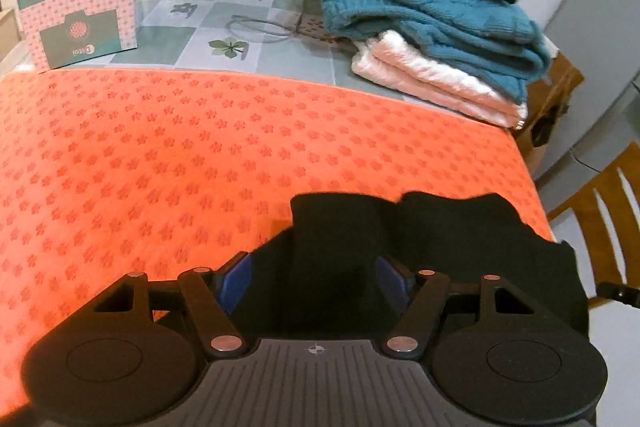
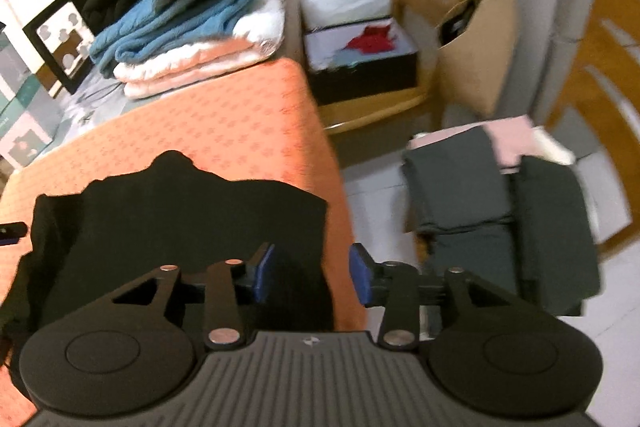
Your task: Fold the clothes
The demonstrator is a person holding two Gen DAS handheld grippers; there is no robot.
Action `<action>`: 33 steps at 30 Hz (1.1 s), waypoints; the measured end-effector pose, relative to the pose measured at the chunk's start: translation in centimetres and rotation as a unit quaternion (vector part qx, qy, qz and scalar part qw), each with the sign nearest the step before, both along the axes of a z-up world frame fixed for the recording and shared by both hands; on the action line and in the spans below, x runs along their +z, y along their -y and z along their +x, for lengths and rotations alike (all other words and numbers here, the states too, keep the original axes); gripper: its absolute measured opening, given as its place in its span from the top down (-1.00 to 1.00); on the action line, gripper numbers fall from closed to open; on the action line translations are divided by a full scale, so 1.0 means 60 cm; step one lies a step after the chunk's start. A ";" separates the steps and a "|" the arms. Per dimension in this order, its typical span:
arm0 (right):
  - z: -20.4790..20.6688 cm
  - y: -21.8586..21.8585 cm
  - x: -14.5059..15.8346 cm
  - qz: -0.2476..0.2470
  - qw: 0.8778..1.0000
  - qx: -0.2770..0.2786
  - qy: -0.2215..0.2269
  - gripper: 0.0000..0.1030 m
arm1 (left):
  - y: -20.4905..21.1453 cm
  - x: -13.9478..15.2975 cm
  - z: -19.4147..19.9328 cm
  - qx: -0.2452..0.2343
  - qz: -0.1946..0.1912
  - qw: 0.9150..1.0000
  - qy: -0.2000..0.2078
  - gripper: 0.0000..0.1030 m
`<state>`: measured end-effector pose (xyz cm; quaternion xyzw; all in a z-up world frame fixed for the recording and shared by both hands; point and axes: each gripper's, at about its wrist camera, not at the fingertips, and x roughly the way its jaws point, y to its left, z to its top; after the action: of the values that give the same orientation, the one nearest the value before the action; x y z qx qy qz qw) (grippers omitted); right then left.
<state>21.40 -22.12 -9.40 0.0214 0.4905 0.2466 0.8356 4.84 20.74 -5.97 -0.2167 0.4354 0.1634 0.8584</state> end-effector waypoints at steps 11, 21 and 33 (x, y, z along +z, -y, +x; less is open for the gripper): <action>0.035 -0.031 -0.041 0.065 0.996 0.028 -0.056 0.92 | -0.004 -0.011 0.008 0.055 -0.083 0.995 0.018 0.85; -0.067 -0.008 0.082 0.103 0.993 0.063 0.015 0.98 | 0.001 0.069 -0.154 0.126 -0.097 0.985 0.064 0.93; -0.187 0.000 0.102 0.039 0.997 0.067 0.009 0.98 | -0.038 0.083 -0.391 0.276 -0.033 0.960 -0.013 0.93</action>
<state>10.17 -22.11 -3.30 0.0188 0.4737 0.3214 0.8197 -18.62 23.04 -0.97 -0.3550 0.3744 0.3824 0.7665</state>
